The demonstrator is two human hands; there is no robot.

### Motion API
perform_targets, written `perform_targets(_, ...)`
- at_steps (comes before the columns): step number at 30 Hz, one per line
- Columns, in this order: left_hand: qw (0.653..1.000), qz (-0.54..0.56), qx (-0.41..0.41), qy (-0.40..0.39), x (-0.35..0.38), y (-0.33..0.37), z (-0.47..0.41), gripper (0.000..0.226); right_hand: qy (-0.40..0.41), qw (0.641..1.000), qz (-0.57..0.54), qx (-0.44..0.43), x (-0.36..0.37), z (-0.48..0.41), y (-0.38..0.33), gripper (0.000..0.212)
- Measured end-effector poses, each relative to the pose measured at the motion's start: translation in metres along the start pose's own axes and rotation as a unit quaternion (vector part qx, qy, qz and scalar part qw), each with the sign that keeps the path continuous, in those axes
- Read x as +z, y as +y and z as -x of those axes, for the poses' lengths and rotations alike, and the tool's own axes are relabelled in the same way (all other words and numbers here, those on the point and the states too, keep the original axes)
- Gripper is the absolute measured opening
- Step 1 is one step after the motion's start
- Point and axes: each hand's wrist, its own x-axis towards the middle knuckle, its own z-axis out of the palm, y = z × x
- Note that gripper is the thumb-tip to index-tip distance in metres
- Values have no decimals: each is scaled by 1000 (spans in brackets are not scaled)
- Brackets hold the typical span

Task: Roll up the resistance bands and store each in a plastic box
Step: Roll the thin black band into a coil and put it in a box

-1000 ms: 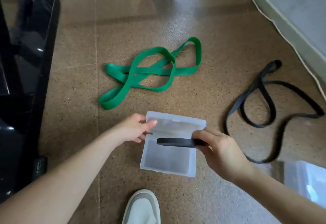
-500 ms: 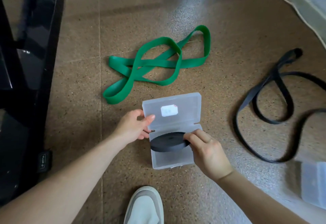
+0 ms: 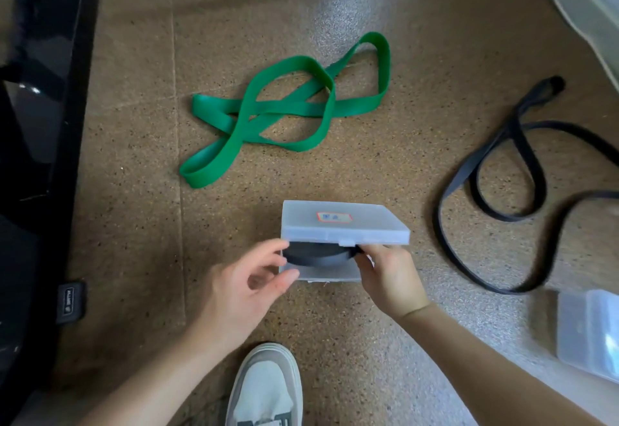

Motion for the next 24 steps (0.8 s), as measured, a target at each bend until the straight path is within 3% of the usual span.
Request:
perform_targets(3,998,-22,44,30,0,9,-18,39,-16,1000,-23,2,2,0,-2,25)
perform_targets(6,972,-189,133,40,-3,18,-53,45,-32,999,-40,-2,1,-4,-3,29)
perform_targets(8,940,-319,106,-52,-2,16,-78,60,-54,998,-38,8,-1,-4,-3,31)
perform_targets(10,908,-376,29,-180,0,13,-97,70,-64,997,-45,25,-2,-5,-3,30)
perform_targets(12,912,-338,-22,-232,2,11,-108,68,-59,994,-69,60,-3,-9,-3,31)
perform_targets(14,924,-315,-9,-217,1,13,-104,58,-50,990,-93,98,-3,-16,-4,31)
perform_targets(17,929,-319,102,-157,-9,10,-87,67,-40,985,-107,128,-2,-22,-5,31)
perform_targets(20,916,-315,221,-112,-13,-4,-76,56,-39,985,-95,138,-2,-25,-5,28)
perform_targets(24,908,-307,258,-120,-5,-9,-74,42,-57,979,-89,175,-1,-30,-8,29)
